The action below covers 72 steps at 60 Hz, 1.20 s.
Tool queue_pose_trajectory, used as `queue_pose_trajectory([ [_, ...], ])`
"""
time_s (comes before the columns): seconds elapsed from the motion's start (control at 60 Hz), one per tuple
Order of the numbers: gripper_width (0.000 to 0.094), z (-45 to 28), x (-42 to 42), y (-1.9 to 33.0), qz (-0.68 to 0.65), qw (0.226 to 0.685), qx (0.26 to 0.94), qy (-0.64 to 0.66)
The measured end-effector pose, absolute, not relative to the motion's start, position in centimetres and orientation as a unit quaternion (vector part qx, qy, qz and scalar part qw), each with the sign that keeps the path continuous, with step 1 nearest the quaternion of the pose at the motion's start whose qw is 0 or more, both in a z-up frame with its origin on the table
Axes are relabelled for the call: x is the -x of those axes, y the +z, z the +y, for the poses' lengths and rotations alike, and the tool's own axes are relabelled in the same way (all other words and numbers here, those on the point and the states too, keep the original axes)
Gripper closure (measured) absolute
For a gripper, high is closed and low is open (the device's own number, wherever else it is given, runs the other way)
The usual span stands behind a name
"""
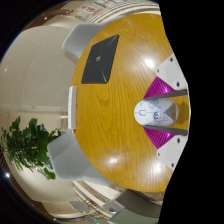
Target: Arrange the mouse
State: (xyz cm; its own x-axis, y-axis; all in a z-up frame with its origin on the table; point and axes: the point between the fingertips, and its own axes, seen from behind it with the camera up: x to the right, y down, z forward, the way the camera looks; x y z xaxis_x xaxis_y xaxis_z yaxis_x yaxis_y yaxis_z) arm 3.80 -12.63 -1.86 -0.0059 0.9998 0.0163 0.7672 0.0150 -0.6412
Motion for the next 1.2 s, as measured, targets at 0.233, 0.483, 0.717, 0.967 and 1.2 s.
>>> queue_pose_trajectory([
  [0.233,0.0573,-12.5,-3.2,0.4,-0.669,0.240,0.661,0.240],
  [0.483,0.0573,-4.2,9.6,11.9,-0.618,0.317,0.652,0.304],
  [0.717,0.0575,8.7,18.5,5.2,-0.582,0.331,0.702,0.245],
  [0.967,0.0535,12.4,18.5,-2.0,-0.601,0.299,0.707,0.221],
  [1.2,0.0044,13.1,17.5,-1.9,-0.606,0.295,0.705,0.221],
])
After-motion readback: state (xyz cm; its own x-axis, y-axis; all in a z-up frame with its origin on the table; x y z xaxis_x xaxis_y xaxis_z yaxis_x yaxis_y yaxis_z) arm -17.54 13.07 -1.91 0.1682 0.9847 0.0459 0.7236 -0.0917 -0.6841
